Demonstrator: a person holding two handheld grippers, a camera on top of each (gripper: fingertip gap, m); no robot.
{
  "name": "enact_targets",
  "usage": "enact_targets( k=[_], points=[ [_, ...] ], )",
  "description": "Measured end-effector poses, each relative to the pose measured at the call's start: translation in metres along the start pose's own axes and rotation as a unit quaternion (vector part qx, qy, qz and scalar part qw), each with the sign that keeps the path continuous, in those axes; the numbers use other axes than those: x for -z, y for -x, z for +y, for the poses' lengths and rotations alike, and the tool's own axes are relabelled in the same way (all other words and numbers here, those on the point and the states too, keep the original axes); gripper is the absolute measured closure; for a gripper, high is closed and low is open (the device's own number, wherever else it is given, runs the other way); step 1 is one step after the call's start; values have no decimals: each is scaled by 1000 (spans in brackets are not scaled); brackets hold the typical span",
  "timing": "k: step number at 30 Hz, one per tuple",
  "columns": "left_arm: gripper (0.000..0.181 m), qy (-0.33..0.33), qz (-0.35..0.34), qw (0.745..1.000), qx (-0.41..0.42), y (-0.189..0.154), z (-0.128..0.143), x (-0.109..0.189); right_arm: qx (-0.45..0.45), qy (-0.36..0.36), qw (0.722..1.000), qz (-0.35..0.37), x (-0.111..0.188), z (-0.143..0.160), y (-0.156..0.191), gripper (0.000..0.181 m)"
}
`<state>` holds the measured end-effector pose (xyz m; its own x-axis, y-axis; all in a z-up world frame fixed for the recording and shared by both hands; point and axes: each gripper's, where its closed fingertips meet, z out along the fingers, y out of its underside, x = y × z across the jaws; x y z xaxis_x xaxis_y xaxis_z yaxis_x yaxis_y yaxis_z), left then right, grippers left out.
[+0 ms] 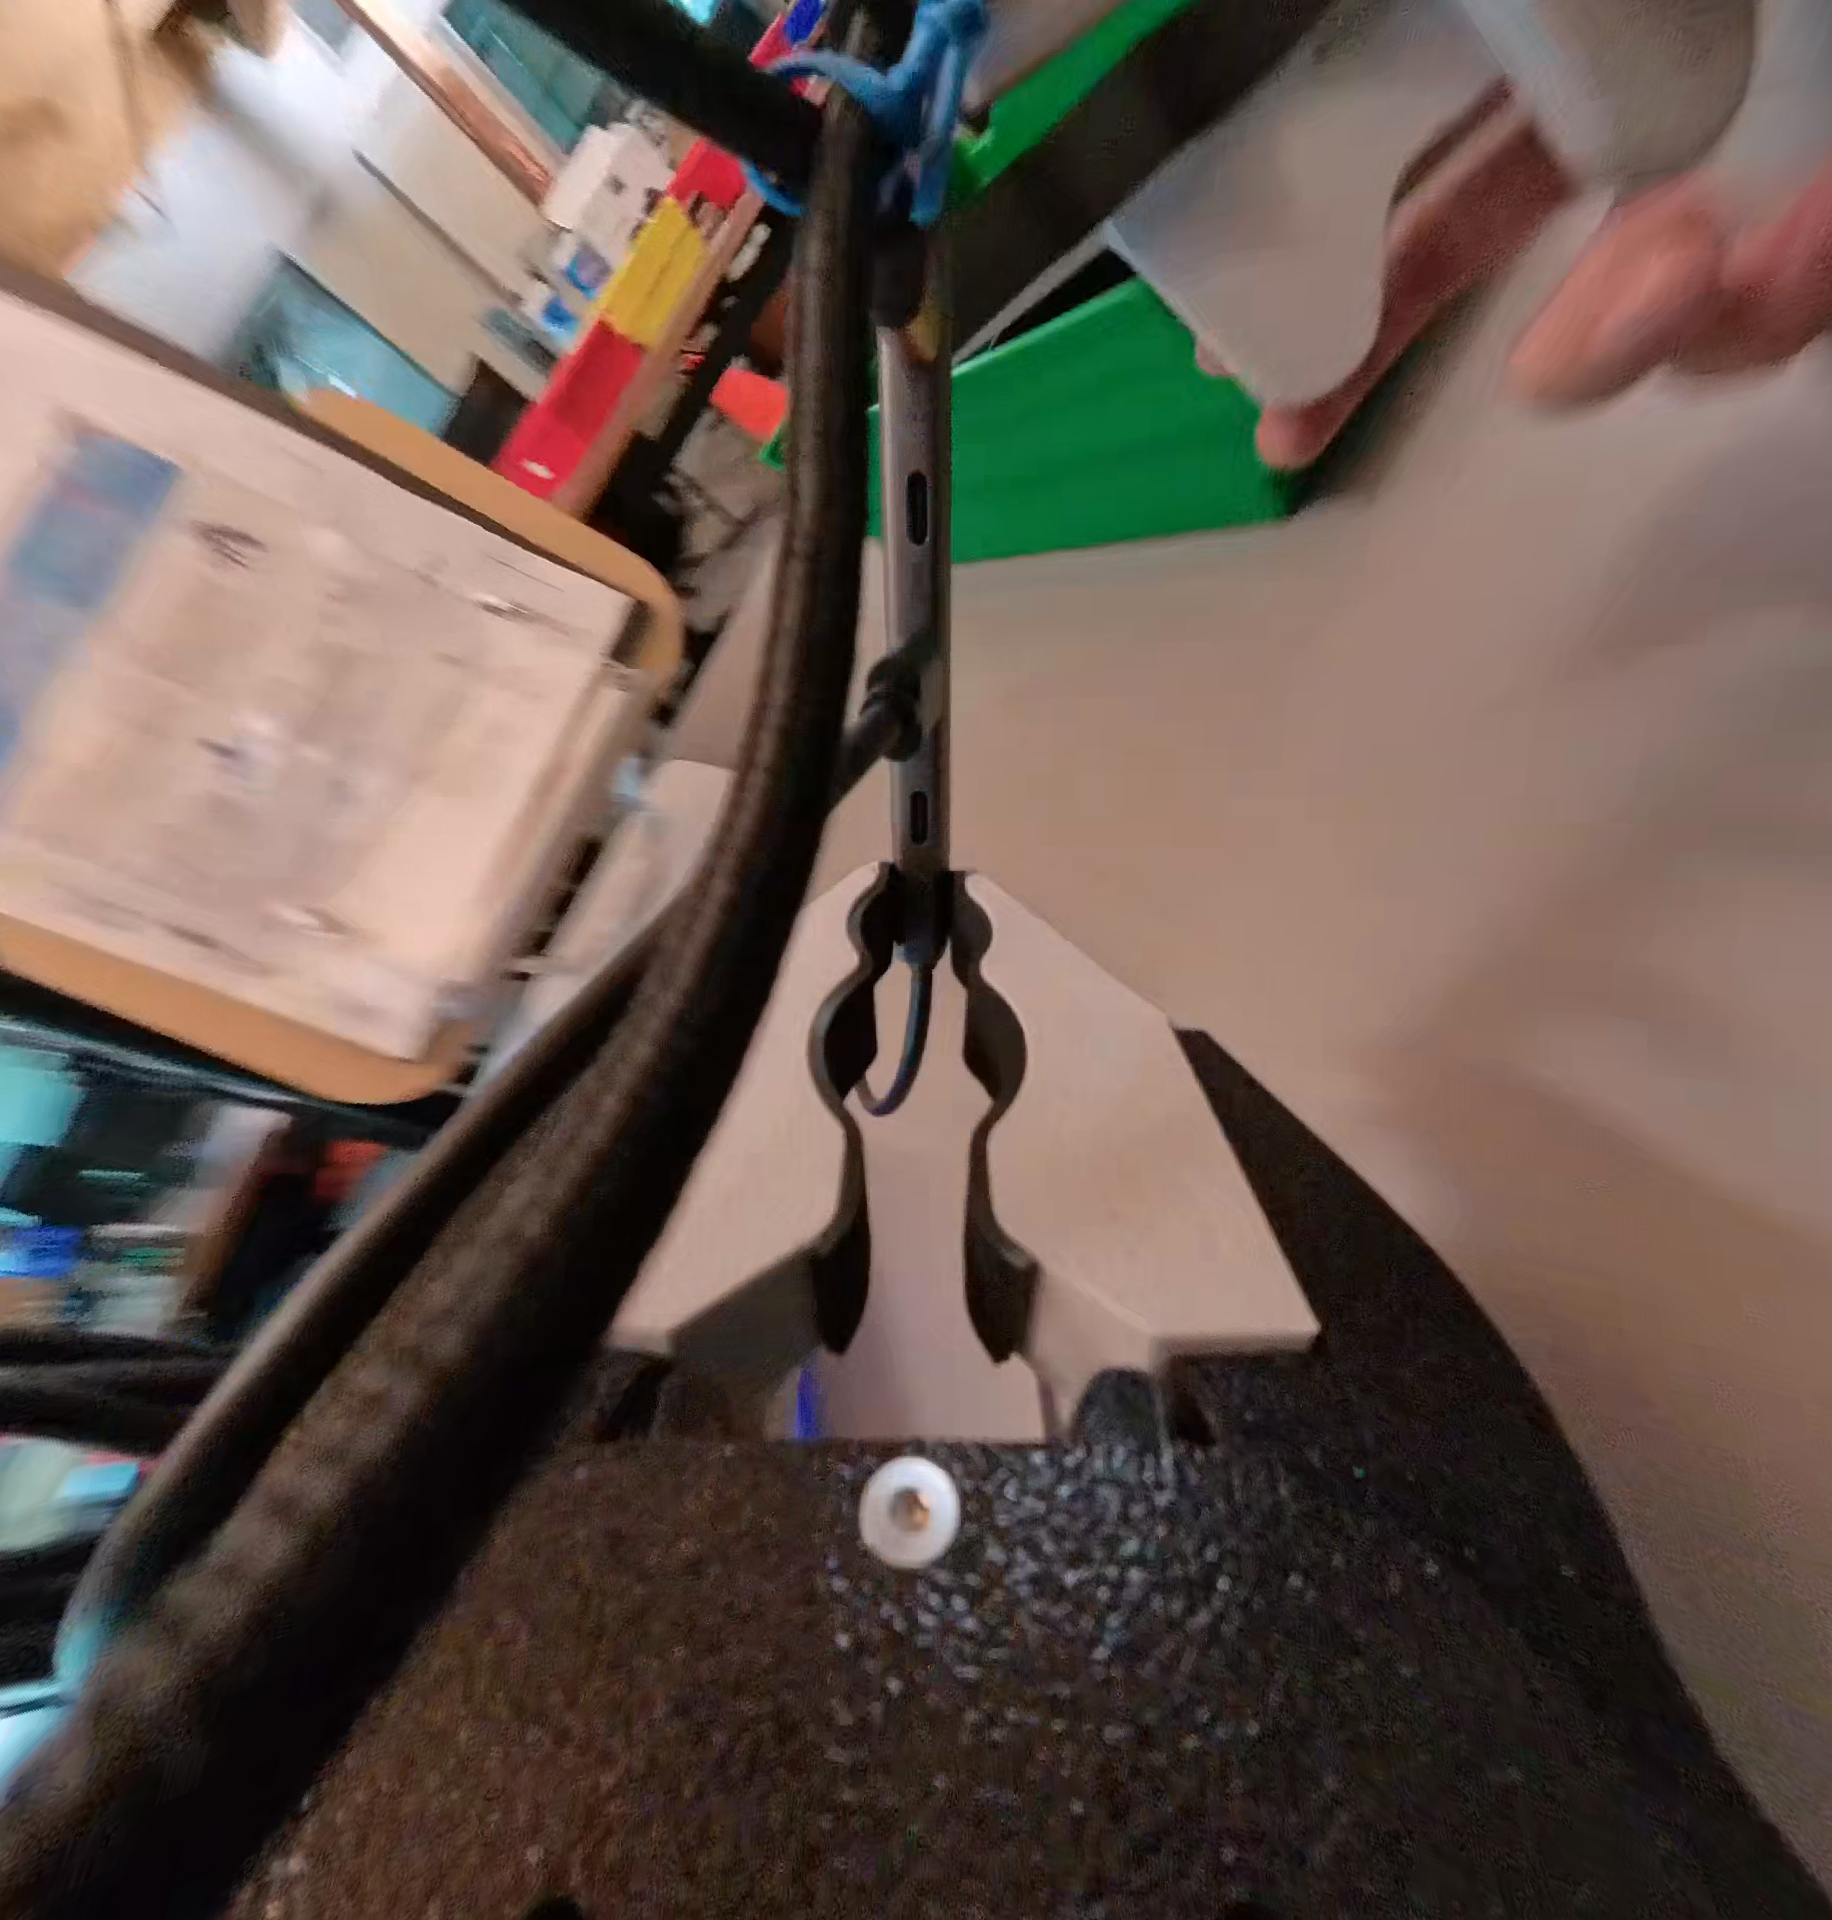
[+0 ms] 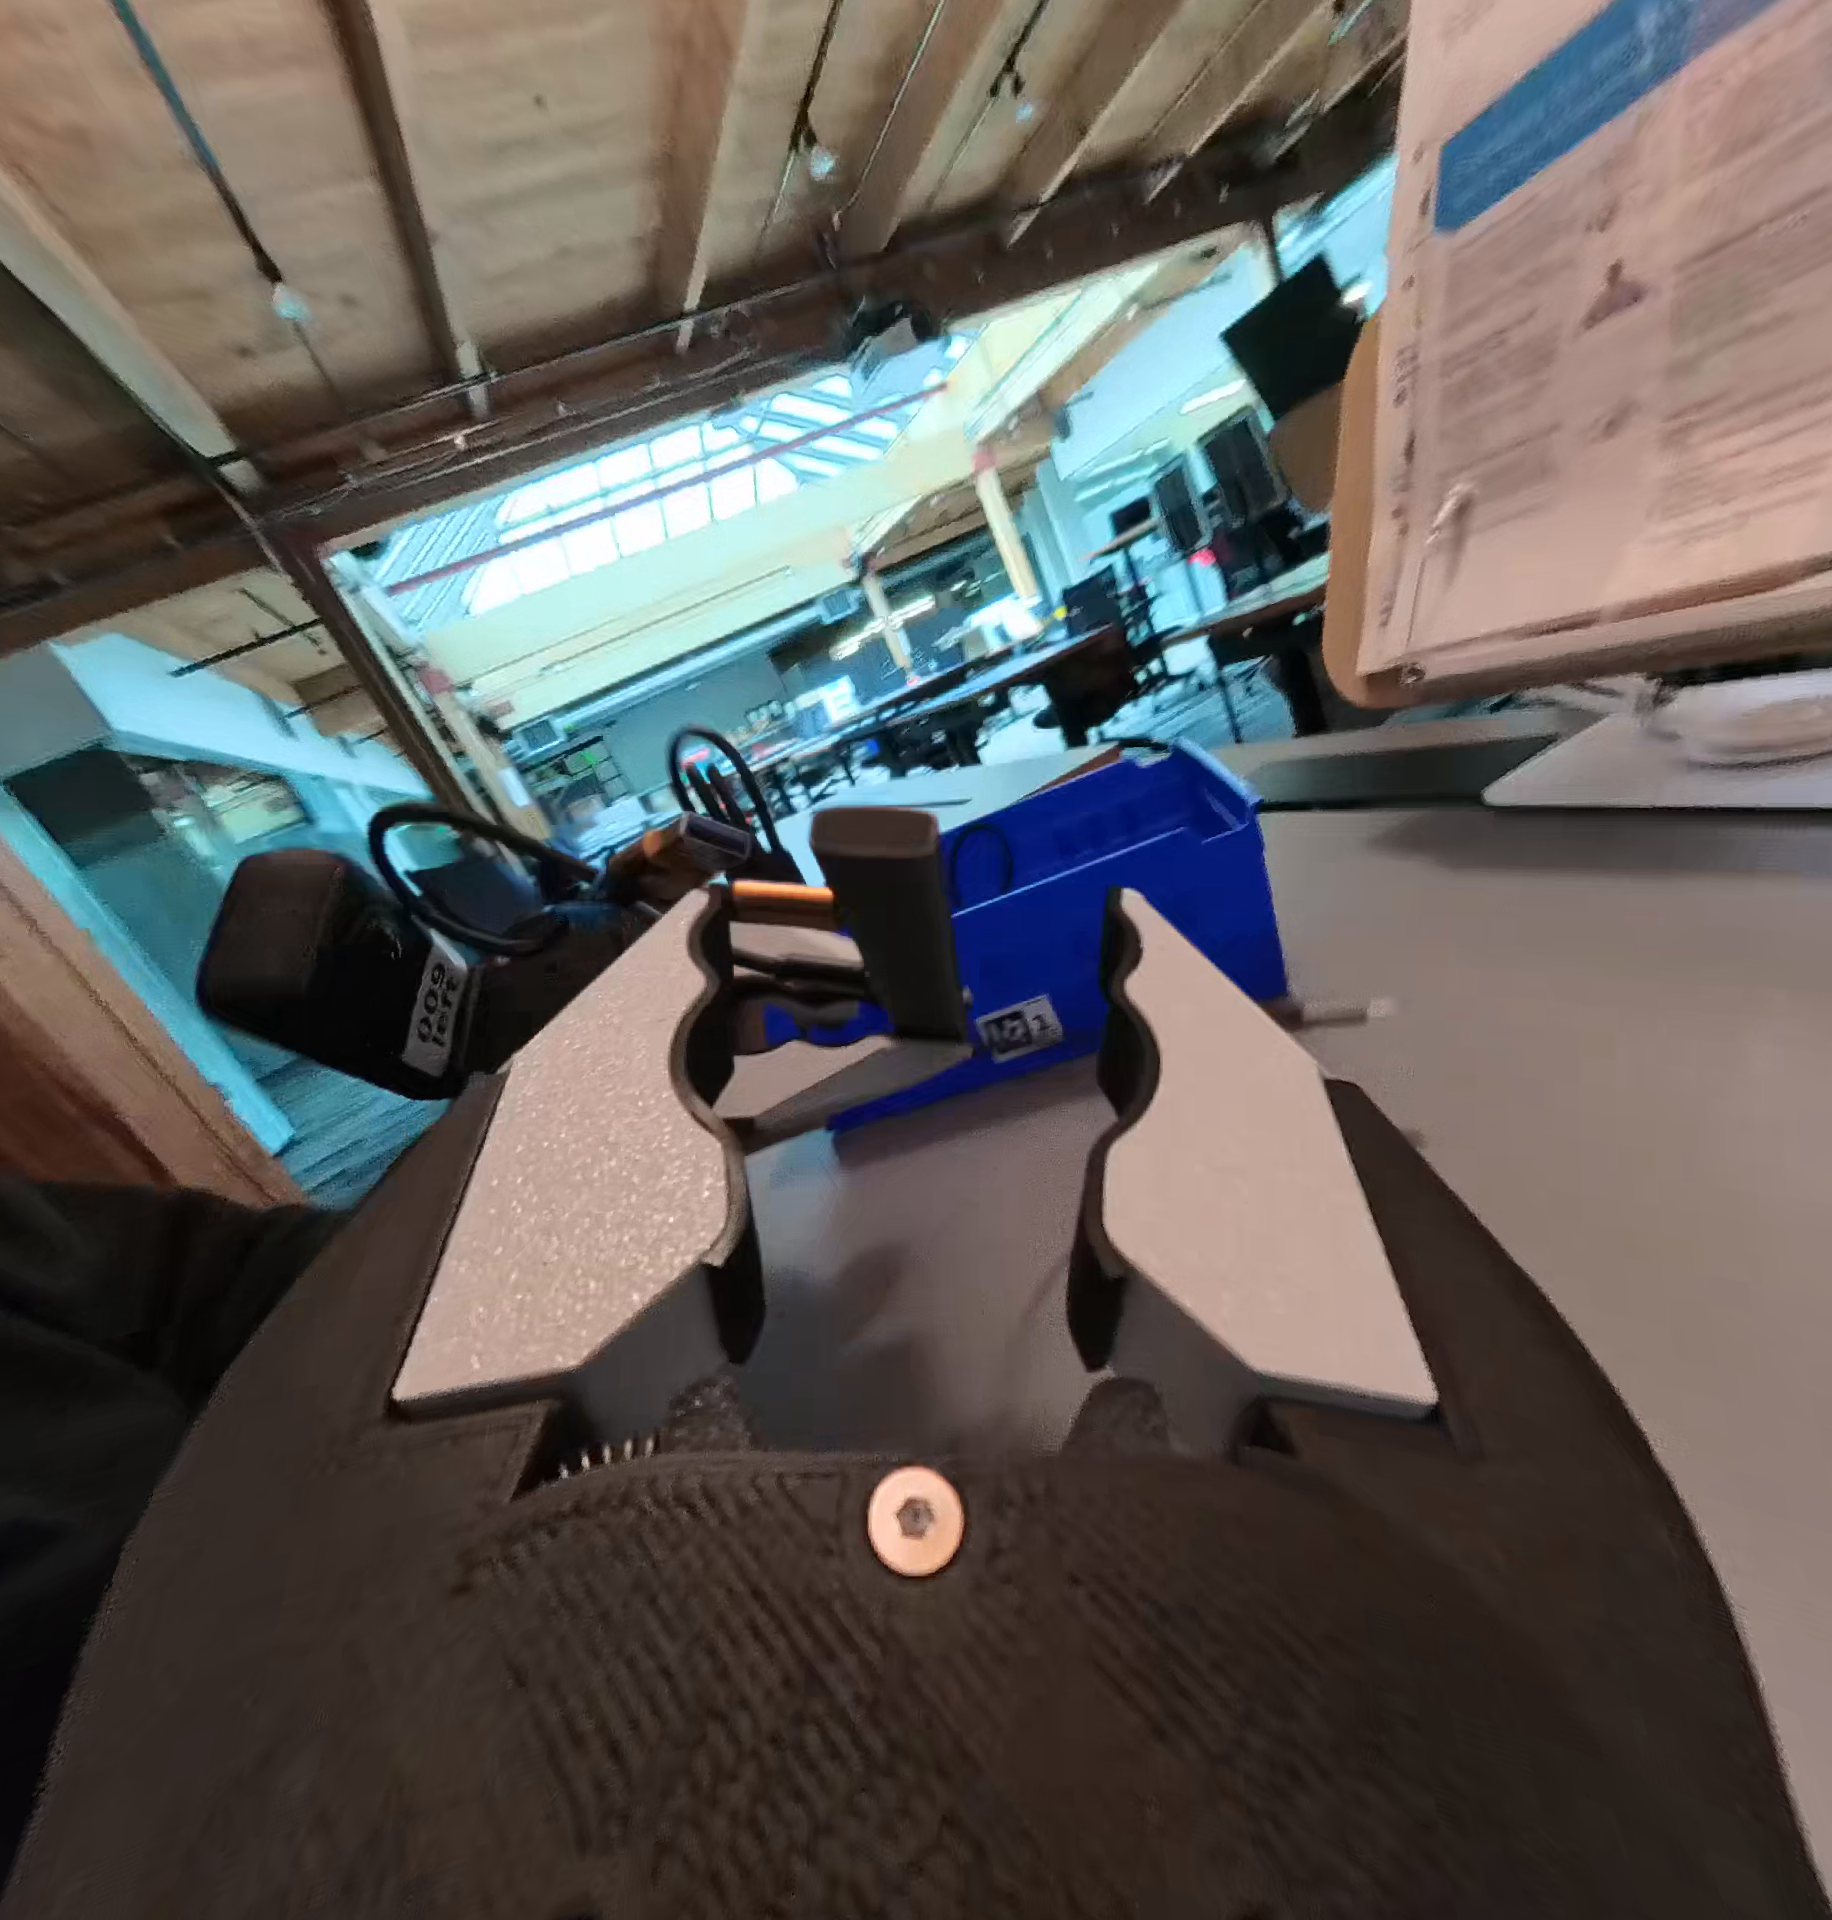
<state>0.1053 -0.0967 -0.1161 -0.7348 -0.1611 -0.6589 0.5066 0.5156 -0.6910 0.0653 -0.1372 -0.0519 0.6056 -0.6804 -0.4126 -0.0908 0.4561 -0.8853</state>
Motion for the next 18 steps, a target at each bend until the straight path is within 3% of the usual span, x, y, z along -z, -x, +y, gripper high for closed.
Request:
enact_targets(
  k=[2,5,7,12,18],
  points=[
    [174,18,-51,993,-102,12,-4,4,-25,15,999,-30,-1,4,8,116],
    [173,15,-95,981,-170,24,-13,9,-50,-11,994,-92,6,-3,18,147],
    [173,7,-113,972,-207,28,-19,12,-47,-43,993,-94,12,-10,14,156],
    [173,12,-134,959,-250,30,-28,15,32,-51,994,-89,13,-7,19,157],
    [175,-8,-113,969,-218,25,-33,12,115,-61,990,-55,16,-16,21,161]
  ],
)
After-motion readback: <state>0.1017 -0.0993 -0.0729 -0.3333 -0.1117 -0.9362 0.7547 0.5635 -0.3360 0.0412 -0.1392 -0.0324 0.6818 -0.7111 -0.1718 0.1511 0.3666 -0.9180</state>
